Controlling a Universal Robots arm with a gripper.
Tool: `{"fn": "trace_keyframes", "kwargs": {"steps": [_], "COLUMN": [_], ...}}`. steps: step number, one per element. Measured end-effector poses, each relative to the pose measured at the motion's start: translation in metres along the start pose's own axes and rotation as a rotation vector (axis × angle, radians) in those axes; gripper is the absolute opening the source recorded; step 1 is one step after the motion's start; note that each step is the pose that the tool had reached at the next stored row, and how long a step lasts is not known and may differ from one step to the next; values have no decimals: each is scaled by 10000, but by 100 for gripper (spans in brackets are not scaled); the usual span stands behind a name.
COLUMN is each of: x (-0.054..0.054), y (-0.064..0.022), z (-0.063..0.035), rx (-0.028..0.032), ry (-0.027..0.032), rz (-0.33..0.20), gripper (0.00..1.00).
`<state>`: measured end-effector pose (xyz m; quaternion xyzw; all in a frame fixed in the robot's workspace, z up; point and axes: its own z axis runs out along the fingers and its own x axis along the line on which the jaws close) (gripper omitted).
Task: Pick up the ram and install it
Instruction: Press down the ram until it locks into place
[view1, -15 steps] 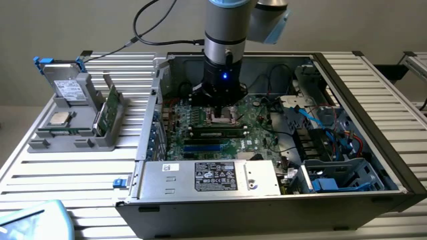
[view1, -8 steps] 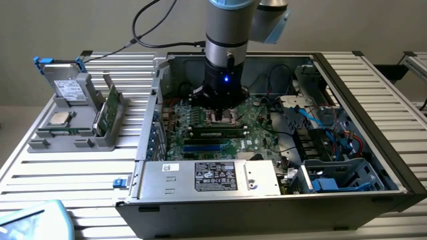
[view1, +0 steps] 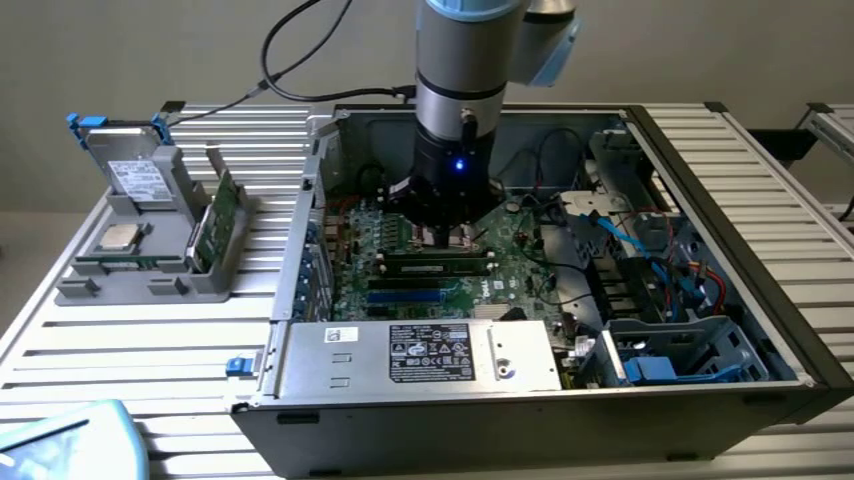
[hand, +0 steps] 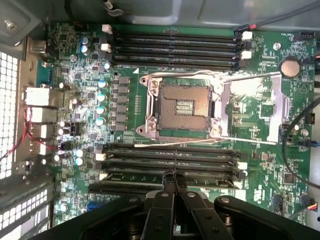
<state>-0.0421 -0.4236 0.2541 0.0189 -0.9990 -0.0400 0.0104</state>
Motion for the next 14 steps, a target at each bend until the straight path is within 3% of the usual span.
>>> {"fn": "trace_keyframes", "kwargs": {"steps": [6, 14], "x": [-18, -18], "y": [-130, -135], "z": [-41, -42], "rx": [-4, -7], "ry": [33, 34], "rz": [7, 8], "gripper": [11, 11]}}
